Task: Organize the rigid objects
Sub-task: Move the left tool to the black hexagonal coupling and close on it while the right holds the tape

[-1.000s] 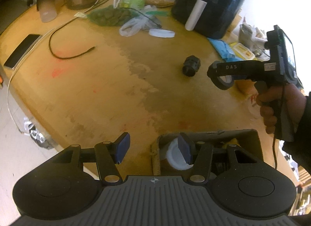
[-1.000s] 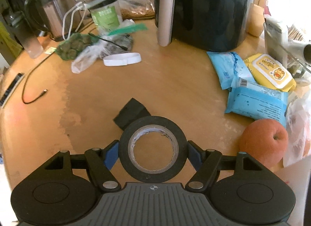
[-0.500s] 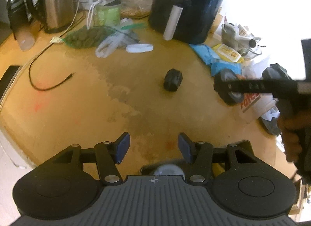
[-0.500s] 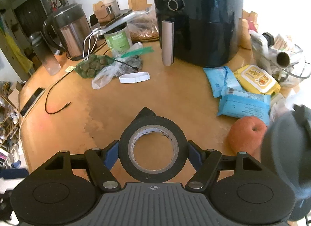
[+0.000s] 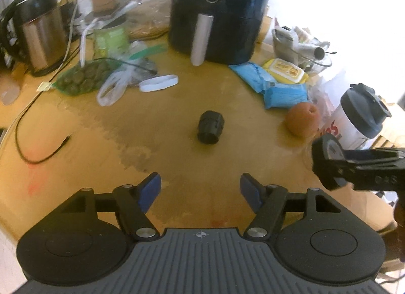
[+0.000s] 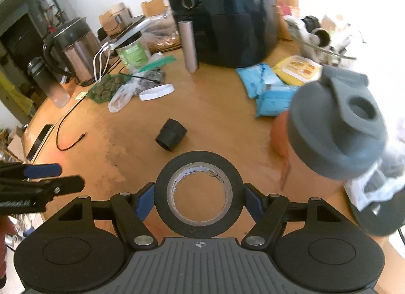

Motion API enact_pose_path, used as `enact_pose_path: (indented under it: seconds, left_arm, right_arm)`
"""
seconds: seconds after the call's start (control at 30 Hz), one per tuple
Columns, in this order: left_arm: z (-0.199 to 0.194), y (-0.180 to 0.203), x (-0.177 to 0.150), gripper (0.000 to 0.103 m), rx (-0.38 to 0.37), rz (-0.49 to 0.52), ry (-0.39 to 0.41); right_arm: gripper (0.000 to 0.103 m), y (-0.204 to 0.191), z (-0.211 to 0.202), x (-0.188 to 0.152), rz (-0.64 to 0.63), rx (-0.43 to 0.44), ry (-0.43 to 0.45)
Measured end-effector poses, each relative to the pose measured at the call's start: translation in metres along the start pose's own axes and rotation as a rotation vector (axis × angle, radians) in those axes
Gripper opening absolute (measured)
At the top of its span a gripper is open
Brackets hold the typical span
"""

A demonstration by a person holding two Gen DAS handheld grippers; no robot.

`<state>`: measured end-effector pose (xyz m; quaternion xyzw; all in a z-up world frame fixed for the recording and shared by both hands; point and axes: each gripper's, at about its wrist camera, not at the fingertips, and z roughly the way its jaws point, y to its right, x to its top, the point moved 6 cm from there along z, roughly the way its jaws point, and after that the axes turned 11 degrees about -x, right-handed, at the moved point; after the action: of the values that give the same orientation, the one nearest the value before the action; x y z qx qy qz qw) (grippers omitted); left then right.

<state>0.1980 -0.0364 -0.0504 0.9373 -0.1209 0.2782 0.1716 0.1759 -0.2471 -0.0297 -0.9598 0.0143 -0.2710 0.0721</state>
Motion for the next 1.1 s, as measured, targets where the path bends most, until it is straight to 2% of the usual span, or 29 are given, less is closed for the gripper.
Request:
enact_pose_path:
  seconds: [0.37, 0.5, 0.63, 0.83, 0.93, 1.0, 1.1]
  left_arm:
    - [0.054, 0.006, 0.024, 0.068, 0.025, 0.148, -0.017]
    - [0.078, 0.011, 0.033, 0.068, 0.065, 0.230, -0.019]
    - [0.113, 0.022, 0.035, 0.067, 0.136, 0.348, -0.048]
    - [0.159, 0.029, 0.034, 0.059, 0.201, 0.437, -0.108]
    - [0.173, 0.027, 0.035, 0.050, 0.239, 0.468, -0.122]
    - [0.181, 0.026, 0.034, 0.042, 0.240, 0.486, -0.134]
    - [0.183, 0.026, 0.036, 0.042, 0.233, 0.506, -0.119]
  right_arm:
    - [0.075, 0.022, -0.018, -0.016, 0.093, -0.030, 0.006]
    - [0.075, 0.029, -0.023, -0.022, 0.124, -0.049, 0.006]
    - [0.075, 0.038, -0.027, -0.029, 0.157, -0.071, 0.003]
    - [0.075, 0.051, -0.033, -0.038, 0.205, -0.110, 0.002]
    - [0.075, 0.057, -0.036, -0.043, 0.227, -0.130, 0.000]
    - [0.075, 0.062, -0.037, -0.046, 0.239, -0.141, -0.004]
    - [0.075, 0.067, -0.038, -0.051, 0.251, -0.157, -0.011]
